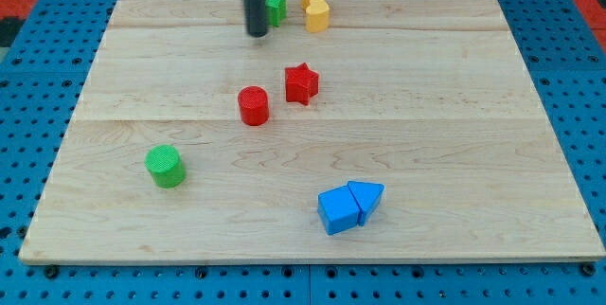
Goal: Push the green circle into the left side of the yellow heart
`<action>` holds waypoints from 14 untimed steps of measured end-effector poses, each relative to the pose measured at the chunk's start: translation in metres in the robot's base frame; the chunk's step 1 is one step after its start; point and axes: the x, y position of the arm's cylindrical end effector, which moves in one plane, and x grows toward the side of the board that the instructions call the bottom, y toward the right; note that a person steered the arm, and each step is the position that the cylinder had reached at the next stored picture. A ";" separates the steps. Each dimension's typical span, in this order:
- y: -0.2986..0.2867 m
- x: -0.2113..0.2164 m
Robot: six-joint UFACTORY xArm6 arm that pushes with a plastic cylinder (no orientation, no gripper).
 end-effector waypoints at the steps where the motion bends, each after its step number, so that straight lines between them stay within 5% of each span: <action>1: -0.047 0.074; 3: -0.070 0.224; 5: -0.169 0.262; 6: -0.105 0.301; 9: -0.099 0.194; 11: -0.089 0.284; 12: -0.041 0.271; 14: -0.067 0.185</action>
